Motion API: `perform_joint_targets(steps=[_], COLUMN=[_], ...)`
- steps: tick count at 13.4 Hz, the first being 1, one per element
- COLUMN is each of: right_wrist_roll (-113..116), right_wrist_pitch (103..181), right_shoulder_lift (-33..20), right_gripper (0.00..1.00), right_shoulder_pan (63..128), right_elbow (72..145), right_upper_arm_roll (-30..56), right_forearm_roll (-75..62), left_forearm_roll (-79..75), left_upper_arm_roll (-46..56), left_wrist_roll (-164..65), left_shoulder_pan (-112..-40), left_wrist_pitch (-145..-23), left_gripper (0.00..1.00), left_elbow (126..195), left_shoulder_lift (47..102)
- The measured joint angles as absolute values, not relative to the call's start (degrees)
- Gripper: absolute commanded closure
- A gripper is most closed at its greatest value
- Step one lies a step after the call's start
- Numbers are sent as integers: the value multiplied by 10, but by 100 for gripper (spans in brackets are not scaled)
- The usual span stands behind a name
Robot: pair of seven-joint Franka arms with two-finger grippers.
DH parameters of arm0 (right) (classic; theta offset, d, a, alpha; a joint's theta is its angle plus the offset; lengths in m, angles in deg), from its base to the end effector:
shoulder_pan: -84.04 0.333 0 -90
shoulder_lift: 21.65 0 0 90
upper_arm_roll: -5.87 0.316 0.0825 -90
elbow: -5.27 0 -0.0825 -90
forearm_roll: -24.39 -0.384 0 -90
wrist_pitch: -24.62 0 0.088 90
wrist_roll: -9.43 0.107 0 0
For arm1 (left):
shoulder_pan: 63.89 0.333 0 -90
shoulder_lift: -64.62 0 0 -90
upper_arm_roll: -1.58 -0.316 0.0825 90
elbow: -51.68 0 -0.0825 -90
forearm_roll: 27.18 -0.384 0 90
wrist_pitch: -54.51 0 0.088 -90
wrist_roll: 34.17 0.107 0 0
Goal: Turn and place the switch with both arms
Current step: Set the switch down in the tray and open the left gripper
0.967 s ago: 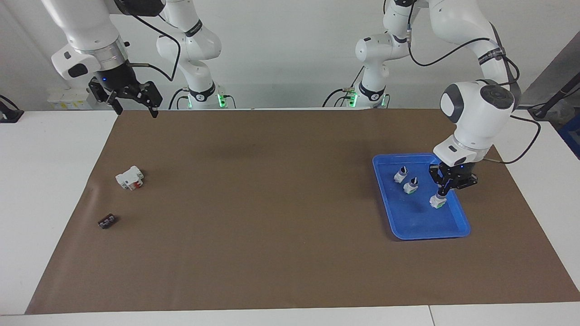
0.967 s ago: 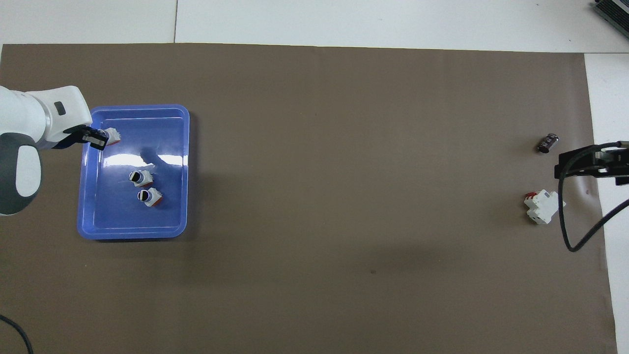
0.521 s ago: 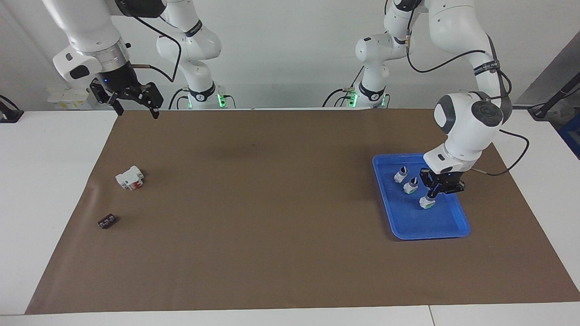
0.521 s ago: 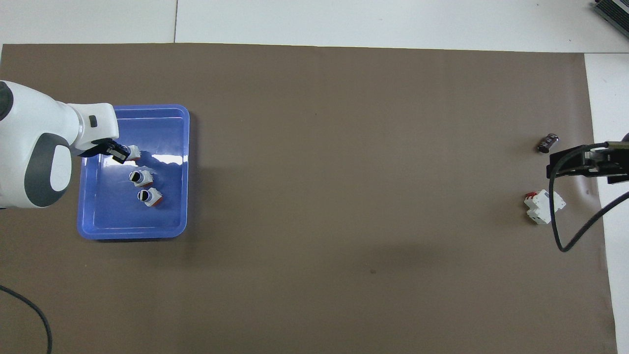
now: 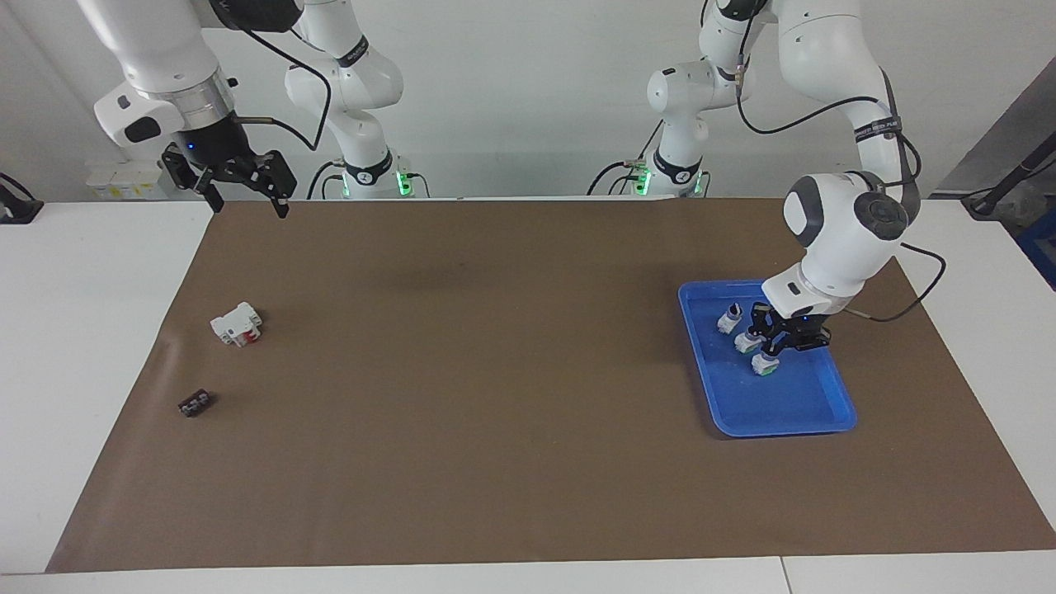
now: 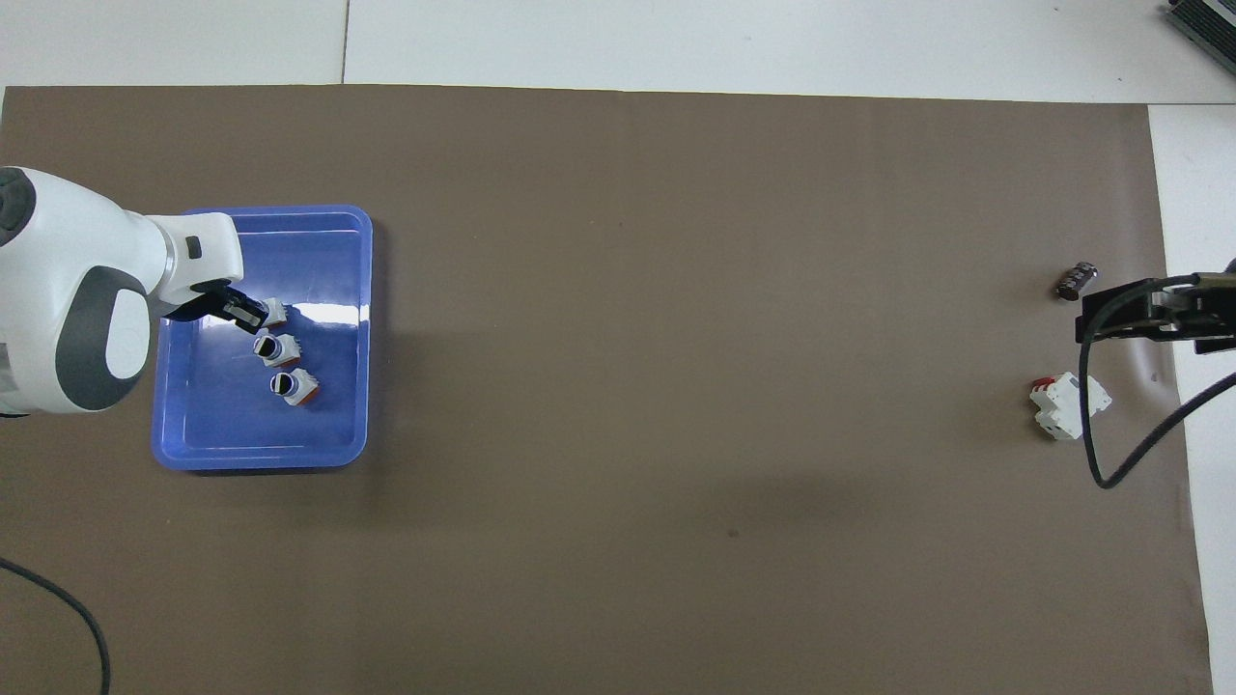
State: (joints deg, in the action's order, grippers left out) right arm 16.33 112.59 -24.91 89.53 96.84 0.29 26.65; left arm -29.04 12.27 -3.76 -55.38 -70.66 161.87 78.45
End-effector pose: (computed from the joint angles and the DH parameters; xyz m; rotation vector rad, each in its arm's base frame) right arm 0.5332 -0.0068 0.6394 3.1015 -0.1911 -0.0065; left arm 0.6098 -0.0171 0.3708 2.9990 -0.8971 0.0440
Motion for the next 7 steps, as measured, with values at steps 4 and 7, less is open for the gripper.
perform_joint_targets(steps=[4,7], right_wrist_roll=[163,163], right_wrist_pitch=[1126,1126], right_shoulder_lift=[-249,-249], right_gripper=[0,0], right_shoulder_pan=[898,894], right_elbow=[969,969], right_upper_arm_roll=[-7,-10], right_forearm_roll=[267,267], left_forearm_roll=[-289,-286], left_upper_arm_roll=[123,121], left_wrist_roll=[-38,-41], left_shoulder_pan=[-554,-554], left_wrist_pitch=[-700,-669], left_gripper=[0,0], left_elbow=[1605,1603], left_shoulder_lift=[753,702])
